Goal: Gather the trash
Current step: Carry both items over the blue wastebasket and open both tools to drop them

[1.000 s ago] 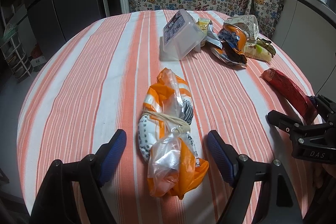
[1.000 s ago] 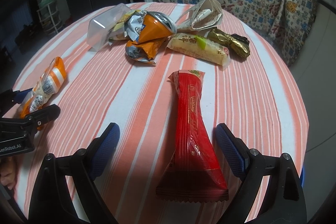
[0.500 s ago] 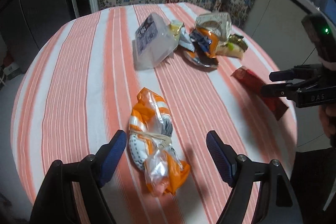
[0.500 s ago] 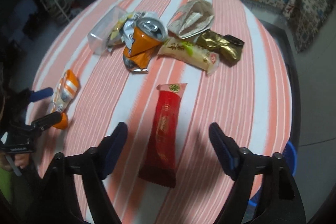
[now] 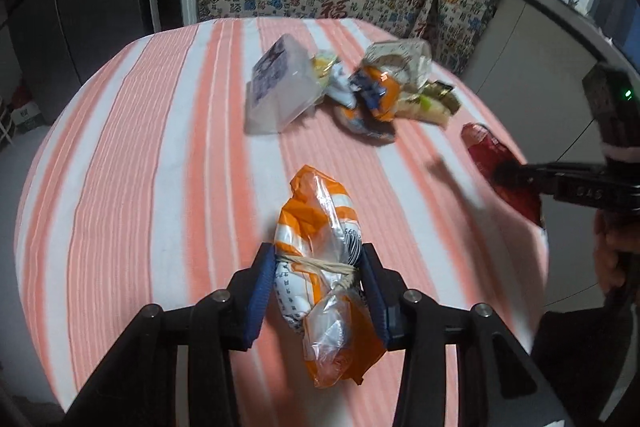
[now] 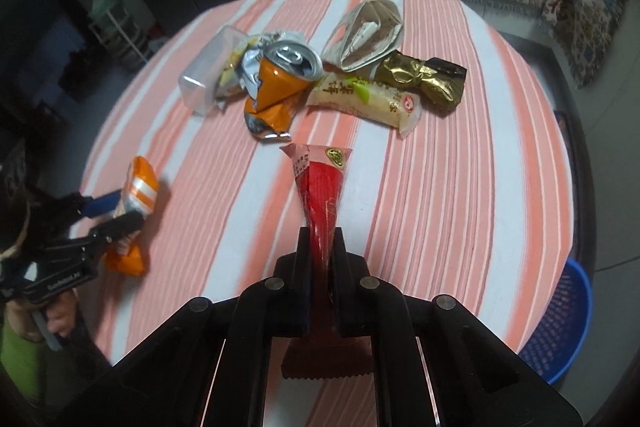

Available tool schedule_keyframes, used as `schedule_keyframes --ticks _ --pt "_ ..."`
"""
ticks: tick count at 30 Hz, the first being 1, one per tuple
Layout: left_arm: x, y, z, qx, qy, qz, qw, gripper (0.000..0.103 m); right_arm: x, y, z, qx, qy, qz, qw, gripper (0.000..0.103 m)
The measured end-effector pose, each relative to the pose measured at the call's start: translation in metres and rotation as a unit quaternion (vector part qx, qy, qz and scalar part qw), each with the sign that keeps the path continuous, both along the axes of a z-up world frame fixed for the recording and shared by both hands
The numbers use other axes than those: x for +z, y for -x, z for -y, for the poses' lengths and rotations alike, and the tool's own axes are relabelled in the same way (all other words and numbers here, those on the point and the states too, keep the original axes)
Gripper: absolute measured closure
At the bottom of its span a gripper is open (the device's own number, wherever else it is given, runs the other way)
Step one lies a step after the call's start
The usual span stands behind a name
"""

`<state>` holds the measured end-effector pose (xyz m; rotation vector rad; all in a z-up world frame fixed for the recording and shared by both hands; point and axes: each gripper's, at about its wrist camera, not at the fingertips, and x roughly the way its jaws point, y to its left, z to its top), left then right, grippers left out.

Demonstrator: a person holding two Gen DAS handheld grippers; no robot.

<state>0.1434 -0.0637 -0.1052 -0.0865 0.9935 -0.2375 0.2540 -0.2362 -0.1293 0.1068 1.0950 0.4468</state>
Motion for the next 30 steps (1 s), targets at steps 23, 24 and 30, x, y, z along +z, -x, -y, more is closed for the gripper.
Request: schedule_keyframes --ticks 23,24,30 --pt "-0.004 -0.051 0.348 -0.219 0.081 -0.001 0.9723 0.060 -0.006 0.071 0.293 -0.256 0.021 0.030 0.966 0.097" --pt "-0.010 -0.055 0.361 -0.221 0.084 -0.004 0.9716 0.060 -0.011 0.073 0.302 -0.264 0.019 0.026 0.964 0.097" --pt "-0.052 -0.078 0.423 -0.233 0.080 -0.026 0.9688 0.060 -0.041 0.080 0.343 -0.293 0.013 0.012 0.956 0.097"
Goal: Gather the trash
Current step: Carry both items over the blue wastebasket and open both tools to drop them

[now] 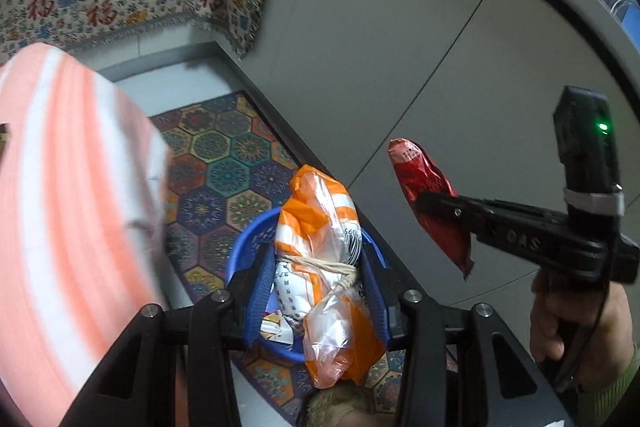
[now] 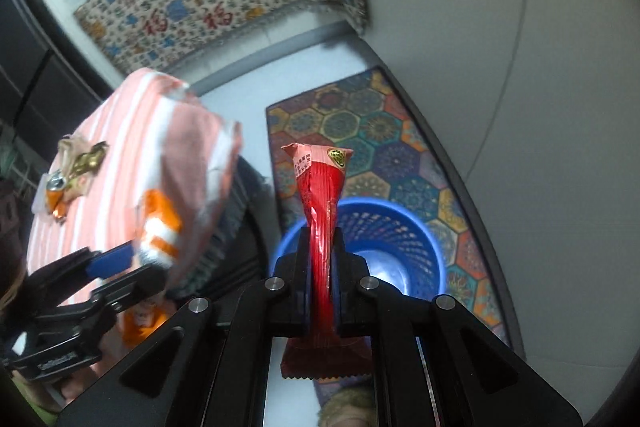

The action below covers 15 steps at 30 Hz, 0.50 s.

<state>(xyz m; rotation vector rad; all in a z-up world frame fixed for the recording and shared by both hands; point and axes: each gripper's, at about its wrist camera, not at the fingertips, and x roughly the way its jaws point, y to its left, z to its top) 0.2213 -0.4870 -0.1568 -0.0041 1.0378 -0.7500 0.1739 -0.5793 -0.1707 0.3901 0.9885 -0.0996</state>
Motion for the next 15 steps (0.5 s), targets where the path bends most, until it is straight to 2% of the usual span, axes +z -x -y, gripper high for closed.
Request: schedule_keyframes --ticks 8,9,10,11,12,13,14,15 --pt "-0.036 -0.007 0.031 -0.017 -0.020 -0.004 0.9997 0.058 -0.022 0.006 0.021 -0.013 -0.030 -0.005 0.999 0.094" --pt "-0.041 -0.010 0.034 -0.016 -0.022 -0.006 0.9996 0.055 -0.024 0.005 0.024 -0.016 -0.034 -0.003 0.999 0.091" --pt "-0.045 -0.012 0.035 -0.017 -0.023 -0.009 0.9996 0.047 -0.025 0.005 0.025 -0.020 -0.039 -0.001 0.999 0.090" --pt "-0.048 -0.015 0.037 -0.018 -0.022 -0.013 0.9995 0.045 -0.026 0.006 0.027 -0.026 -0.044 0.000 0.999 0.084" --pt "-0.053 -0.018 0.040 -0.017 -0.023 -0.016 0.9995 0.044 -0.026 0.008 0.029 -0.032 -0.049 0.002 0.998 0.064" --pt "-0.056 -0.020 0.042 -0.015 -0.026 -0.018 0.9994 0.044 -0.025 0.009 0.031 -0.038 -0.053 0.005 0.998 0.054" --pt "-0.058 -0.020 0.043 -0.013 -0.030 -0.021 0.9993 0.044 -0.022 0.011 0.032 -0.044 -0.049 0.010 0.998 0.045" --pt "-0.059 -0.021 0.042 -0.009 -0.032 -0.023 0.9992 0.044 -0.020 0.012 0.033 -0.047 -0.044 0.015 0.998 0.045"
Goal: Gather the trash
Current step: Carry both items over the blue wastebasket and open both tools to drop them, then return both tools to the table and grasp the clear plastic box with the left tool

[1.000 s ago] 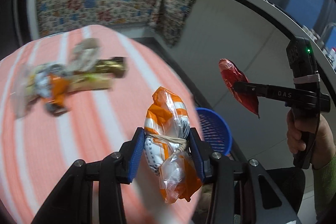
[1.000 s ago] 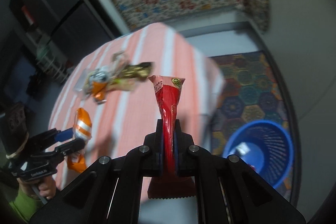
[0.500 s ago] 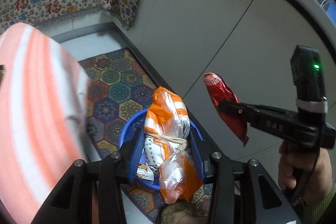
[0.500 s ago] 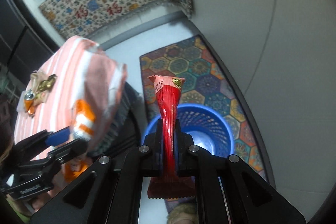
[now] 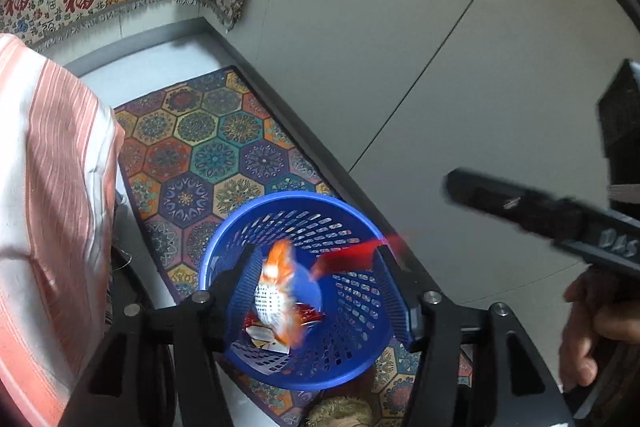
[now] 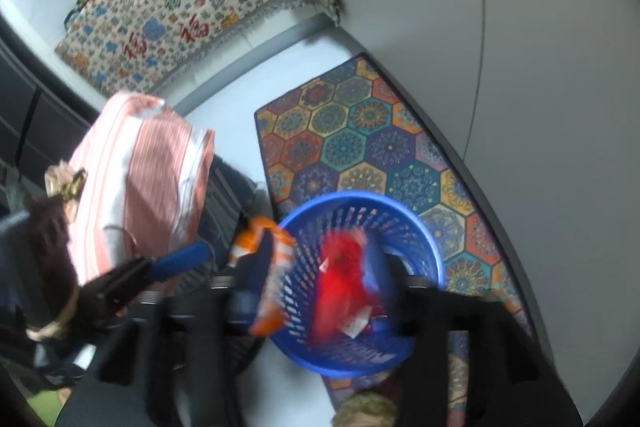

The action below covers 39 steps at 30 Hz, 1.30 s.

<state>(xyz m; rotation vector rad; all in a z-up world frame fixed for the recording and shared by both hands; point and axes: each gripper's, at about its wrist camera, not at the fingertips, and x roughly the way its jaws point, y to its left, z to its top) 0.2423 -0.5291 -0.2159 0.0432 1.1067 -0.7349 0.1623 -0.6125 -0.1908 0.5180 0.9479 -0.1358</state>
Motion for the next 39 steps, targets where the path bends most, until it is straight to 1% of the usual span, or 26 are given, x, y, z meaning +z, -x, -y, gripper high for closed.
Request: schedule_keyframes --ticks 1,3,4,6,8,10,12,15,17,18,19,20,22,24,26,28,29,31,33,35,37,39 --pt "0.002 0.001 -0.002 0.002 0.002 0.000 1.0000 0.044 0.003 0.001 0.000 -0.003 0.007 0.004 1.000 0.044" --pt "0.010 0.005 -0.009 0.005 0.009 0.006 0.9999 0.044 0.010 0.005 0.000 -0.014 0.027 0.013 0.999 0.032" --pt "0.017 0.009 -0.014 0.007 0.010 0.013 0.9998 0.044 0.014 0.006 -0.001 -0.020 0.040 0.016 0.999 0.028" --pt "0.032 0.018 -0.025 0.010 0.006 0.033 0.9994 0.044 0.021 0.008 -0.004 -0.027 0.065 0.024 0.997 0.015" --pt "0.052 0.030 -0.043 0.012 0.001 0.063 0.9980 0.044 0.030 0.008 -0.010 -0.035 0.097 0.033 0.994 0.008" --pt "0.071 0.041 -0.066 0.023 -0.002 0.090 0.9957 0.044 0.039 0.007 -0.019 -0.036 0.126 0.044 0.990 0.007" --pt "0.090 0.052 -0.098 0.040 0.000 0.124 0.9915 0.044 0.050 0.006 -0.031 -0.031 0.153 0.059 0.986 0.005" --pt "0.105 0.067 -0.145 0.069 -0.009 0.158 0.9849 0.044 0.066 0.002 -0.056 -0.009 0.179 0.091 0.980 0.003" --pt "0.106 0.070 -0.177 0.090 -0.019 0.162 0.9825 0.042 0.074 -0.001 -0.080 0.012 0.195 0.108 0.975 0.002" --pt "0.106 0.072 -0.194 0.102 -0.024 0.163 0.9810 0.038 0.078 -0.003 -0.096 0.025 0.206 0.116 0.971 0.002" --pt "0.105 0.075 -0.216 0.119 -0.031 0.167 0.9783 0.034 0.080 -0.006 -0.111 0.036 0.215 0.121 0.968 0.002" --pt "0.105 0.077 -0.235 0.134 -0.039 0.173 0.9750 0.033 0.081 -0.009 -0.125 0.048 0.221 0.126 0.966 0.001" --pt "0.101 0.080 -0.272 0.169 -0.062 0.182 0.9666 0.030 0.082 -0.016 -0.161 0.072 0.222 0.135 0.963 0.001" --pt "0.096 0.081 -0.310 0.203 -0.082 0.181 0.9588 0.030 0.076 -0.022 -0.205 0.103 0.198 0.140 0.965 0.001" --pt "0.096 0.086 -0.341 0.225 -0.098 0.184 0.9517 0.030 0.065 -0.027 -0.248 0.144 0.172 0.131 0.966 0.001" --pt "0.091 0.084 -0.368 0.241 -0.117 0.187 0.9451 0.030 0.055 -0.030 -0.294 0.187 0.162 0.119 0.962 0.001" --pt "0.090 0.084 -0.378 0.246 -0.123 0.184 0.9437 0.030 0.050 -0.031 -0.319 0.209 0.158 0.114 0.958 0.001" --pt "0.085 0.084 -0.400 0.253 -0.131 0.174 0.9427 0.030 0.042 -0.033 -0.354 0.240 0.157 0.105 0.952 0.001" --pt "0.078 0.085 -0.417 0.257 -0.132 0.165 0.9430 0.030 0.035 -0.038 -0.384 0.261 0.172 0.096 0.945 0.001" --pt "0.074 0.085 -0.426 0.257 -0.128 0.143 0.9472 0.030 0.027 -0.045 -0.407 0.285 0.201 0.084 0.934 0.001" --pt "0.068 0.082 -0.432 0.259 -0.120 0.117 0.9514 0.030 0.018 -0.048 -0.423 0.299 0.218 0.073 0.926 0.001" --pt "0.070 0.081 -0.434 0.258 -0.110 0.114 0.9530 0.030 0.017 -0.050 -0.427 0.301 0.211 0.072 0.927 0.001"
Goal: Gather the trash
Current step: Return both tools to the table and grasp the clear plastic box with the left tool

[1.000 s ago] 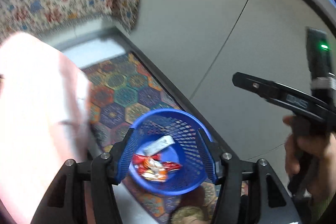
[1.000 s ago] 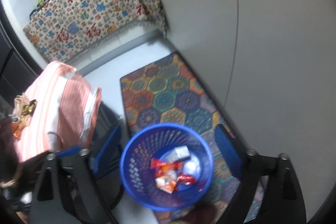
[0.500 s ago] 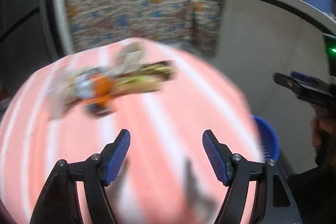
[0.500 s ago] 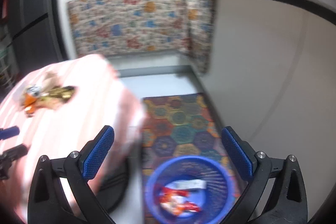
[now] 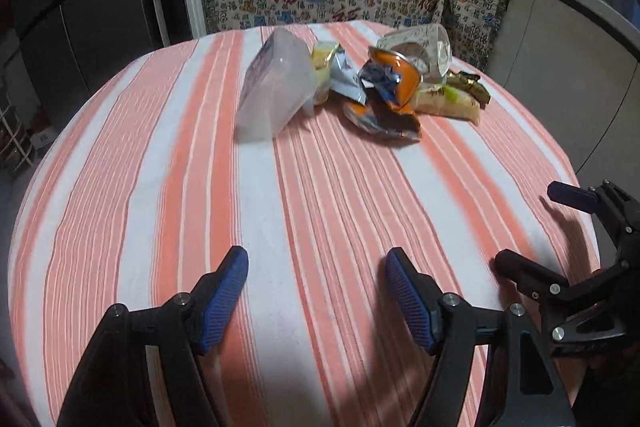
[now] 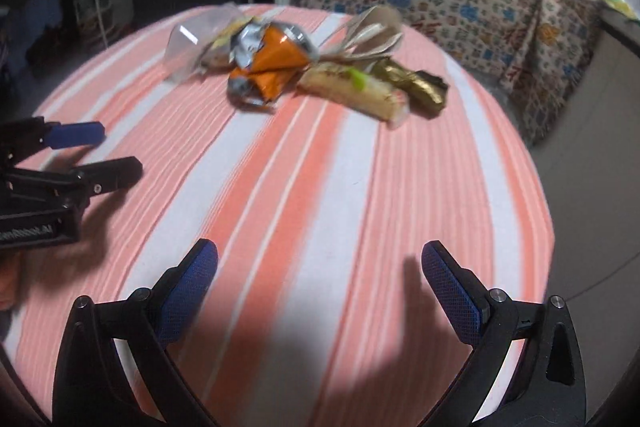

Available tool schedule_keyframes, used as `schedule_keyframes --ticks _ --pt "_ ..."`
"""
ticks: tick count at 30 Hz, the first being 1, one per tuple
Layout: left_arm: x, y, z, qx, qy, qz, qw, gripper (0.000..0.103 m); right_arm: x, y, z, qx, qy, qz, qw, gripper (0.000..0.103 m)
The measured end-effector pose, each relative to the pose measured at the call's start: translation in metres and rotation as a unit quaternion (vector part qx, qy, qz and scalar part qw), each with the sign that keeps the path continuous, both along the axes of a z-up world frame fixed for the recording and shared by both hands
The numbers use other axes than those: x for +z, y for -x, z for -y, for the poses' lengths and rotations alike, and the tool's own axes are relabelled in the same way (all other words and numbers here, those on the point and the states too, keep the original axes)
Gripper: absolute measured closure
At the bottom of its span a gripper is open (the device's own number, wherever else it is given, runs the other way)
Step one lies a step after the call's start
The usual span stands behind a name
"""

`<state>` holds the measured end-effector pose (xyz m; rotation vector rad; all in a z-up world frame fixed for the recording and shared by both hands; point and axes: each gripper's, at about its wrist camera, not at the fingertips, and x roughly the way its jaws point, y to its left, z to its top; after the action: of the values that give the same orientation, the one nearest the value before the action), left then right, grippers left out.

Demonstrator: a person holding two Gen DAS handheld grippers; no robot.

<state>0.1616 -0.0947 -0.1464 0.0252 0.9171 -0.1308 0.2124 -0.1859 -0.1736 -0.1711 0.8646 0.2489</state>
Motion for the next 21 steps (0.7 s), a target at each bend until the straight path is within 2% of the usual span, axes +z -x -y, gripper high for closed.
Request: schedule_keyframes --ticks 5,9,13,17,18,19,21 --pt "0.009 -0.011 -0.008 -0.005 -0.019 0.020 0.9996 0.030 -0.006 -0.009 0.009 -0.002 -0.038 -0.027 0.999 0.000" --pt "0.019 -0.045 -0.010 -0.011 -0.043 0.034 0.9984 0.030 -0.004 -0.004 0.008 0.002 -0.034 -0.025 0.999 0.000" --pt "0.023 -0.079 -0.005 -0.022 -0.087 0.048 0.9948 0.030 -0.004 -0.006 0.008 0.002 -0.034 -0.026 0.999 0.000" --pt "0.029 -0.090 0.000 -0.049 -0.113 0.069 0.9899 0.030 -0.004 -0.006 0.009 0.003 -0.035 -0.026 0.999 0.000" --pt "0.032 -0.089 0.000 -0.054 -0.113 0.075 0.9893 0.039 -0.004 -0.006 0.009 0.003 -0.035 -0.026 0.999 0.000" --pt "0.033 -0.090 0.000 -0.056 -0.109 0.073 0.9898 0.065 -0.004 -0.006 0.009 0.003 -0.035 -0.026 0.999 0.000" --pt "0.036 -0.089 -0.011 -0.039 -0.087 0.065 0.9933 0.066 -0.004 -0.006 0.008 0.003 -0.035 -0.026 0.999 0.000"
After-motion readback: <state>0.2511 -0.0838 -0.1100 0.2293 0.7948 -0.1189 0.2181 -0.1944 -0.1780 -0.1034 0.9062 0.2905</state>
